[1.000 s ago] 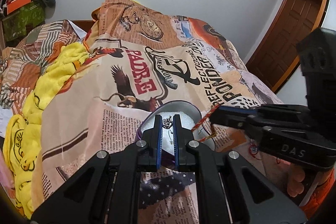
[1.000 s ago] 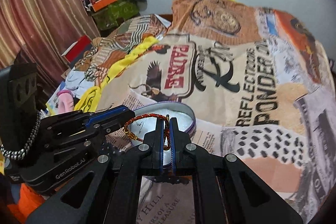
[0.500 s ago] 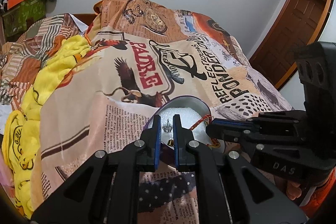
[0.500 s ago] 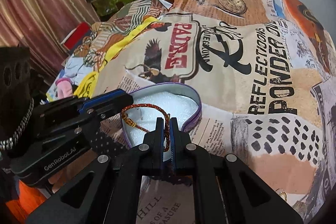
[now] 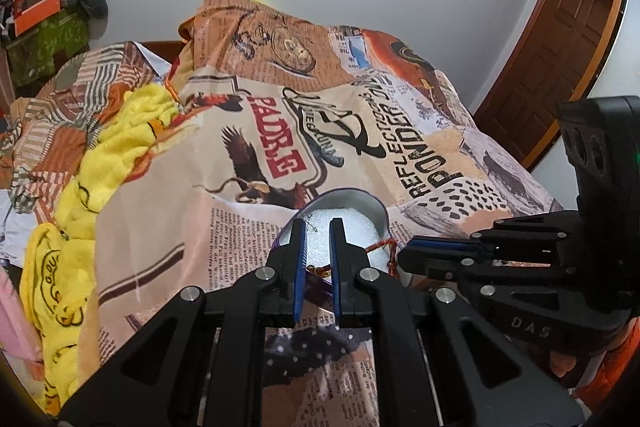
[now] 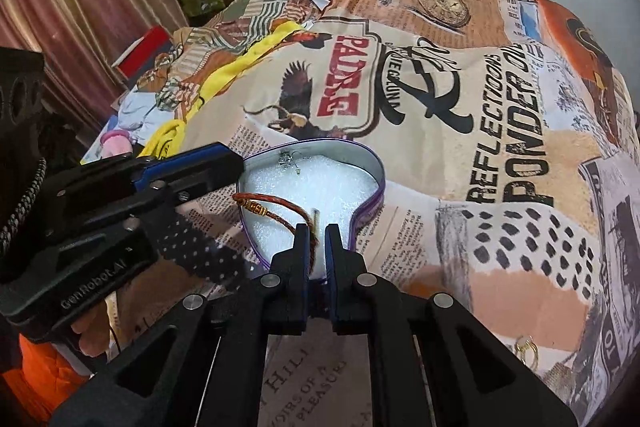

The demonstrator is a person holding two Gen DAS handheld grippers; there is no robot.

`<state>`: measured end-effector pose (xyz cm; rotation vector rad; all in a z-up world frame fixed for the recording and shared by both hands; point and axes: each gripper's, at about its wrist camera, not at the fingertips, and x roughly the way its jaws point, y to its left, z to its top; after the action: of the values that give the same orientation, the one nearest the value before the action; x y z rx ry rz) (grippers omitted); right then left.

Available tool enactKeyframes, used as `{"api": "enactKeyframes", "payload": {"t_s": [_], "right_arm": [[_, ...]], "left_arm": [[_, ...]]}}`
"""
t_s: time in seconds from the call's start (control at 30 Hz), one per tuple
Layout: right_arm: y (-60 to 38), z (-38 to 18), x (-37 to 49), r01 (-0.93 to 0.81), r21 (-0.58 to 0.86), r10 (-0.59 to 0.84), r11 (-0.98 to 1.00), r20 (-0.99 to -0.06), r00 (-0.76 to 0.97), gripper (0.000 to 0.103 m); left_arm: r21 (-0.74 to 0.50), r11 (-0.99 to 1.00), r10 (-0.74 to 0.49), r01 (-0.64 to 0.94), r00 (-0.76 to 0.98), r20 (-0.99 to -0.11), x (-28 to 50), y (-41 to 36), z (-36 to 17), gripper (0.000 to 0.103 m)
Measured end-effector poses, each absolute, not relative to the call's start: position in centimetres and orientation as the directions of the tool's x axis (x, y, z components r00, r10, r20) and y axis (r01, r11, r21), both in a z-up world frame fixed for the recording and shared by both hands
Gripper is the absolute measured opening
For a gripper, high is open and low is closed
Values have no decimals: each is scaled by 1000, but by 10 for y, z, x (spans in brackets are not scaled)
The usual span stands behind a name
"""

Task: Organize jewelry
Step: 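Lower the items into the heart tin and open both tools, then move both tools back toward the remaining jewelry pile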

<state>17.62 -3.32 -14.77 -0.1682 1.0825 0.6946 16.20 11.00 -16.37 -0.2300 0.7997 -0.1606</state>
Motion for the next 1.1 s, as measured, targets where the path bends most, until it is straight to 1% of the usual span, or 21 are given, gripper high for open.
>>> {"api": "enactKeyframes", "payload": {"t_s": [0.23, 0.4, 0.43, 0.47, 0.5, 0.53, 0.57, 0.6, 0.67, 0.9, 1.1], "right_arm": [[-60, -119, 168, -578, 218, 479, 786, -807, 347, 7], [-86, -96, 161, -550, 178, 462, 816, -773, 435, 8], [-93, -92, 160, -543, 169, 457, 823, -765, 454, 9], [-99, -88, 159, -534, 163, 452, 829, -758, 470, 11], [-106, -85, 158, -525, 159, 448, 836, -751, 485, 16], [-114, -82, 157, -516, 153, 442, 843, -743, 502, 19], [-122, -79, 156, -501, 143, 431, 854, -734, 525, 26], [-127, -77, 156, -492, 135, 423, 860, -728, 539, 32], [-141, -74, 153, -469, 116, 401, 876, -716, 571, 37], [-175, -80, 149, -424, 113, 366, 899, -726, 582, 37], [-191, -107, 149, -419, 125, 353, 899, -772, 528, 37]], "left_arm": [[-209, 977, -178, 47, 723, -668, 146, 105, -139, 10], [-191, 979, -178, 68, 739, -650, 135, 91, -123, 11], [-189, 979, -180, 74, 741, -647, 133, 88, -120, 13], [-187, 979, -184, 81, 744, -642, 131, 83, -117, 18], [-185, 979, -186, 86, 747, -639, 131, 79, -115, 21], [-183, 979, -189, 92, 749, -635, 130, 75, -113, 27], [-181, 979, -192, 98, 751, -632, 129, 70, -112, 30], [-179, 978, -197, 107, 751, -630, 129, 65, -110, 30], [-179, 976, -213, 127, 745, -632, 130, 54, -110, 30], [-173, 965, -262, 198, 699, -666, 137, 12, -122, 30], [-179, 957, -286, 227, 651, -703, 143, -12, -138, 30]]}}
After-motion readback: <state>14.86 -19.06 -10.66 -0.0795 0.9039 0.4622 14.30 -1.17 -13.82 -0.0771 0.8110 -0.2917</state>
